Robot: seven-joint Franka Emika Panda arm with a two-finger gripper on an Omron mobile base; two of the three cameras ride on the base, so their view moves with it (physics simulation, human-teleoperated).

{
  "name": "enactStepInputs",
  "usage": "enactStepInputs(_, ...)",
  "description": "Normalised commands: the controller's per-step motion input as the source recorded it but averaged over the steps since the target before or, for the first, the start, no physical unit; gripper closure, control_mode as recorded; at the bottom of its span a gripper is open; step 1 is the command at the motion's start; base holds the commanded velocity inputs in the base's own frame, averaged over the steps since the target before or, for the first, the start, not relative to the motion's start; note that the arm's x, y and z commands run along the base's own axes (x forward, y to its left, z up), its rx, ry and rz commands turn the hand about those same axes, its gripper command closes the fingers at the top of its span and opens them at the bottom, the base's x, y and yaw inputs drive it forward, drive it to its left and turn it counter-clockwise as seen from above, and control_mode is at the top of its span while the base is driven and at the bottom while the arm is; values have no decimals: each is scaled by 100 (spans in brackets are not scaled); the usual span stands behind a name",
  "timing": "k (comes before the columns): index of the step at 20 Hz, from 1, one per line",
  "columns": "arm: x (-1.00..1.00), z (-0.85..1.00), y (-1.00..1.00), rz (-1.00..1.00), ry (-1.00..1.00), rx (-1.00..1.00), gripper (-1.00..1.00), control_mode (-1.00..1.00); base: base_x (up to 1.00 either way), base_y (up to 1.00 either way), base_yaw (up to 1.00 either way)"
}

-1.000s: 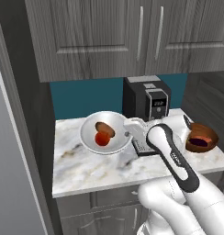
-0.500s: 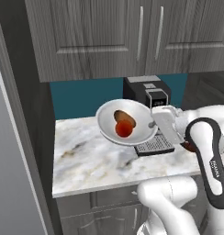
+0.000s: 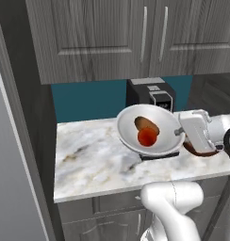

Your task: Place the bowl containing the potato and tomato in the microwave. Close the microwave door and press the start button to microwave the meal.

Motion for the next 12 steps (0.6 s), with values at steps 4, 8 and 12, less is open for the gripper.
enactStepInputs(4, -16, 1, -34, -6, 0, 0, 100, -100, 0, 0, 0)
enactStepInputs(8, 1, 0, -6, -2, 0, 0, 100, -100, 0, 0, 0)
enactStepInputs(12, -6, 0, 0, -3, 0, 0, 100, -100, 0, 0, 0)
